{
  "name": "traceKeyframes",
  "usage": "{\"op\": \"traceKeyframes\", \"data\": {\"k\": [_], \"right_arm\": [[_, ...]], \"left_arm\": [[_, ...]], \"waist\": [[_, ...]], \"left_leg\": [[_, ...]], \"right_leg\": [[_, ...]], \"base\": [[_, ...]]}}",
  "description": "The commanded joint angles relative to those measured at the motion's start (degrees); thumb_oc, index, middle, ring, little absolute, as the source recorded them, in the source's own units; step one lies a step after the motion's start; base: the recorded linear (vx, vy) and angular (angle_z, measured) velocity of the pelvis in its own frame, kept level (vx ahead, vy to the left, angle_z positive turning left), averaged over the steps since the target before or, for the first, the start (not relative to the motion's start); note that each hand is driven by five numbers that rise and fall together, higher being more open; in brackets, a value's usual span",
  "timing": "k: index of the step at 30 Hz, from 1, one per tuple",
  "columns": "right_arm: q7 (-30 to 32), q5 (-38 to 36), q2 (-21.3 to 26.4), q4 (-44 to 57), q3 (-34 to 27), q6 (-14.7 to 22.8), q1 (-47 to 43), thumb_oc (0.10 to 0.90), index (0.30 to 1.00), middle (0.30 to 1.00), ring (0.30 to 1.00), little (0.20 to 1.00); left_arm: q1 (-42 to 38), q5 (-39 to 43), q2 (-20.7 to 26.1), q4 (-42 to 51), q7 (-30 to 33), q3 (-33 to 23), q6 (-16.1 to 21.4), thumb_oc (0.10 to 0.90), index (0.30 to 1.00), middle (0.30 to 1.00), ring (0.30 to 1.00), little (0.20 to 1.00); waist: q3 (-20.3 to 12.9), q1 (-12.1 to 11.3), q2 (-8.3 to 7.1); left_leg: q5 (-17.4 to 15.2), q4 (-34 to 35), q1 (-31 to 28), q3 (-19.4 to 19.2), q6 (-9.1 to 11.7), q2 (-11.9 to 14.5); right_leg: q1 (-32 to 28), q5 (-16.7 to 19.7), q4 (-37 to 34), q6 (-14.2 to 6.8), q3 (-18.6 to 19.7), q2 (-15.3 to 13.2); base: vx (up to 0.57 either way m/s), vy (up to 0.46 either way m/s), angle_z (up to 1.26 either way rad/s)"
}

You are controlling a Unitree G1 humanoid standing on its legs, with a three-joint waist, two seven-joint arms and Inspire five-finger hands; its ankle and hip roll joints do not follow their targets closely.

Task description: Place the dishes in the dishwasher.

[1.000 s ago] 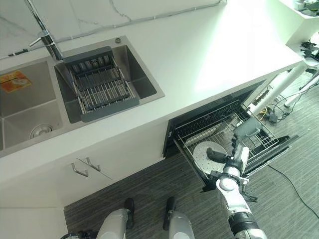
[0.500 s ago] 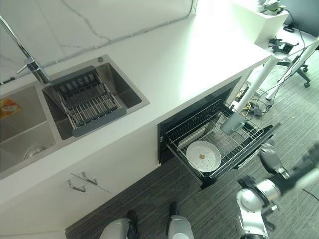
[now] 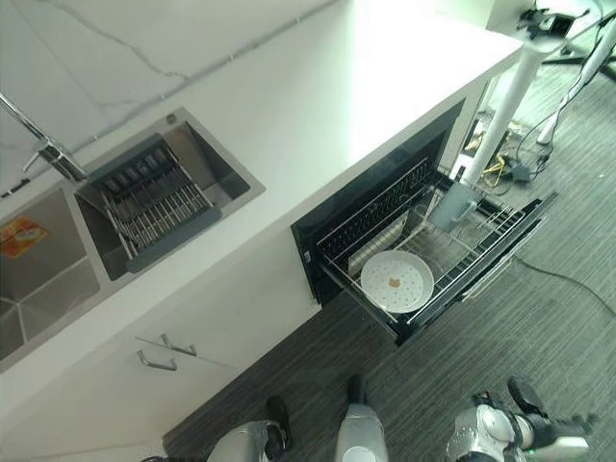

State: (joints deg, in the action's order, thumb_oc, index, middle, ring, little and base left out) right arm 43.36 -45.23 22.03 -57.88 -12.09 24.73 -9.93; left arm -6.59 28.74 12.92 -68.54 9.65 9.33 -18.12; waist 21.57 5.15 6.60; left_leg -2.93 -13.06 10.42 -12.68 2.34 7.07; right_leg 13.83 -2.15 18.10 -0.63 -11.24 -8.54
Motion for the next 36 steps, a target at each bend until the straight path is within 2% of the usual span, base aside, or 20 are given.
{"op": "traceKeyframes", "data": {"k": [1,3,4,5,8,11,13,14,16,17,28,36], "right_arm": [[-3.6,5.1,6.7,3.4,1.7,-2.2,-3.2,0.8,0.9,0.9,0.9,0.9],[-1.3,9.7,7.5,3.1,4.0,-2.3,-4.8,0.8,0.9,0.9,0.9,0.9],[1.3,14.8,8.1,3.6,5.6,-1.4,-5.8,0.8,0.9,0.9,0.9,0.9],[2.0,19.6,9.8,4.3,8.2,-2.3,-7.7,0.8,0.9,0.9,0.9,0.9],[2.5,21.9,10.7,4.6,9.7,-2.7,-9.0,0.8,0.9,0.9,0.9,0.9],[2.9,28.5,13.2,5.6,13.8,-3.9,-13.7,0.8,0.9,0.9,0.9,0.9],[2.9,29.3,13.5,5.5,14.3,-4.1,-14.4,0.8,0.9,0.9,0.9,0.9],[2.4,30.8,14.8,5.2,15.8,-4.2,-16.9,0.8,0.9,0.9,0.9,0.9],[2.0,32.4,16.0,5.1,16.8,-4.2,-18.4,0.8,0.9,0.9,0.9,0.9],[2.3,37.2,18.7,6.1,19.5,-5.0,-22.1,0.8,0.9,0.9,0.9,0.9],[1.5,44.7,26.4,10.3,27.0,-8.5,-33.1,0.8,0.9,0.9,0.9,0.9],[1.0,44.4,27.2,10.1,32.5,-10.1,-41.5,0.8,0.9,0.9,0.9,0.9]], "left_arm": [[-0.9,2.8,-0.4,0.2,2.3,0.8,-0.8,0.8,0.9,0.9,0.9,0.9],[-1.2,2.9,-0.5,0.6,4.4,1.0,0.7,0.8,0.9,0.9,0.9,0.9],[-1.4,2.6,-0.4,0.8,5.2,1.0,1.9,0.8,0.9,0.9,0.9,0.9],[-1.8,2.6,-0.1,1.6,4.9,1.3,3.0,0.8,0.9,0.9,0.9,0.9],[-2.2,2.8,0.1,2.3,5.0,1.5,2.8,0.8,0.9,0.9,0.9,0.9],[-3.2,3.9,1.6,3.1,5.1,1.7,2.6,0.8,0.9,0.9,0.9,0.9],[-3.4,4.0,1.8,3.1,5.3,1.5,2.6,0.8,0.9,0.9,0.9,0.9],[-3.8,3.5,2.8,2.8,5.3,1.0,2.9,0.8,0.9,0.9,0.9,0.9],[-3.9,2.9,3.6,2.4,5.2,0.3,3.3,0.8,0.9,0.9,0.9,0.9],[-3.7,1.1,4.8,2.0,4.7,-0.6,4.0,0.8,0.9,0.9,0.9,0.9],[-2.4,-2.2,6.9,1.8,3.1,-2.6,5.0,0.8,0.9,0.9,0.9,0.9],[-2.1,-4.4,8.4,1.4,2.2,-2.8,6.6,0.8,0.9,0.9,0.9,0.9]], "waist": [[0.5,0.0,0.95],[1.2,-0.3,1.21],[1.7,-0.5,1.36],[2.5,-0.9,1.53],[3.0,-1.2,1.61],[4.2,-3.0,0.67],[4.2,-3.2,0.44],[4.6,-4.5,-0.62],[4.8,-5.5,-1.5],[5.5,-7.6,-3.03],[6.6,-13.2,-4.36],[6.8,-16.7,-5.88]], "left_leg": [[-6.1,-4.1,-1.1,0.6,1.2,0.7],[-5.5,-4.1,-0.1,0.6,1.2,0.6],[-5.0,-4.1,0.5,0.8,1.2,0.5],[-4.4,-4.1,1.7,1.1,1.1,0.1],[-4.1,-4.1,2.4,1.4,1.1,-0.2],[-3.5,-4.1,4.8,2.6,0.6,-1.0],[-3.4,-4.1,5.2,2.8,0.5,-1.1],[-3.1,-4.1,6.5,3.8,0.3,-1.5],[-2.9,-4.1,7.5,4.7,0.1,-1.7],[-4.3,-6.1,9.5,7.0,0.1,-2.3],[-4.4,-8.1,13.7,11.5,-1.3,-4.4],[-4.7,-7.8,14.2,12.7,-2.6,-5.7]], "right_leg": [[-5.6,-11.1,1.3,-1.2,-0.6,0.4],[-4.1,-11.5,2.9,-0.9,-0.6,0.3],[-2.7,-11.9,4.3,-0.7,-0.5,0.3],[-0.8,-12.6,6.3,-0.3,-0.3,0.2],[0.4,-13.1,7.7,-0.2,-0.2,0.0],[3.6,-14.3,11.2,0.3,-0.2,0.1],[4.0,-14.4,11.6,0.3,-0.3,0.1],[5.2,-14.7,12.9,0.4,-0.7,0.3],[6.0,-14.8,13.8,0.4,-1.3,0.3],[6.7,-16.5,16.1,0.1,-2.0,0.3],[8.5,-17.2,19.1,0.0,-3.9,-0.1],[7.7,-16.7,19.3,-0.6,-5.7,-1.1]], "base": [[-0.05,-0.027,0.19],[-0.05,-0.027,-0.08],[-0.07,-0.016,-0.05],[-0.06,-0.003,0.02],[-0.01,0.002,0.0],[-0.03,-0.063,0.09],[-0.02,-0.088,0.09],[-0.02,-0.141,0.2],[0.05,-0.191,0.46],[0.12,-0.173,0.48],[0.07,0.023,0.18],[0.09,0.077,0.17]]}}
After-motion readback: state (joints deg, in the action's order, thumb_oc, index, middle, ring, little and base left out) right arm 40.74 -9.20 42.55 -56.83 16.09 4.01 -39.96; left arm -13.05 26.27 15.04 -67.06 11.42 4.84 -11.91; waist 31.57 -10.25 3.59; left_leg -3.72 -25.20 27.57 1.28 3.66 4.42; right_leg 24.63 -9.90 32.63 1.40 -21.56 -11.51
